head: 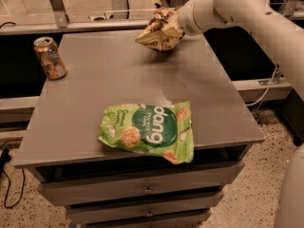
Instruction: Move brown chip bag near green rice chip bag
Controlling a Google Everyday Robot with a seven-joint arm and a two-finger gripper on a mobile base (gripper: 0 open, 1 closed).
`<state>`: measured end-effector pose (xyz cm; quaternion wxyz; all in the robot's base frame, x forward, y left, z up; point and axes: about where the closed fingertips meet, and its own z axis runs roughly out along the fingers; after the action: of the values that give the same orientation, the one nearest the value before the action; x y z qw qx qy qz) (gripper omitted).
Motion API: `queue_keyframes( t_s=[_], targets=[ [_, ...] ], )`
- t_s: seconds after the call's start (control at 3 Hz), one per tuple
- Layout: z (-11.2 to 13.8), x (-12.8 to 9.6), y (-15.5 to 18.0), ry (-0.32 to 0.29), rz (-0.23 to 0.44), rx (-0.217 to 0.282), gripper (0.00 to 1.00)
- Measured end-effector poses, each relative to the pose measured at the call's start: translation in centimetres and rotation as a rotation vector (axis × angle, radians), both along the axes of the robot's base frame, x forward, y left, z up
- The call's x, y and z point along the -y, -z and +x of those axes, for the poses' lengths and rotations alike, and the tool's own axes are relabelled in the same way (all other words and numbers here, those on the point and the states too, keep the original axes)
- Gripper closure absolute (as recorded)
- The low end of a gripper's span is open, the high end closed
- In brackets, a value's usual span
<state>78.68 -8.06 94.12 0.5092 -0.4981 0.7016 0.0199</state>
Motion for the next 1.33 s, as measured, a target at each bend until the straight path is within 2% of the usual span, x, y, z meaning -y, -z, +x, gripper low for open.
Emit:
queue_keyframes(
  t_s=[0.33,0.67,1.0,1.33],
  targets=[
    [-5.4,0.0,-2.0,-0.085,-0.024,0.0,1.0],
    [-11.3,0.3,-3.6,-0.135,-0.026,-0.029,1.0],
    [-15.4,0.4,-3.3,-0.159,-0.015,-0.088,1.0],
    [-18.6,0.4,-1.6,-0.173,-0.001,-0.172,1.0]
  ],
)
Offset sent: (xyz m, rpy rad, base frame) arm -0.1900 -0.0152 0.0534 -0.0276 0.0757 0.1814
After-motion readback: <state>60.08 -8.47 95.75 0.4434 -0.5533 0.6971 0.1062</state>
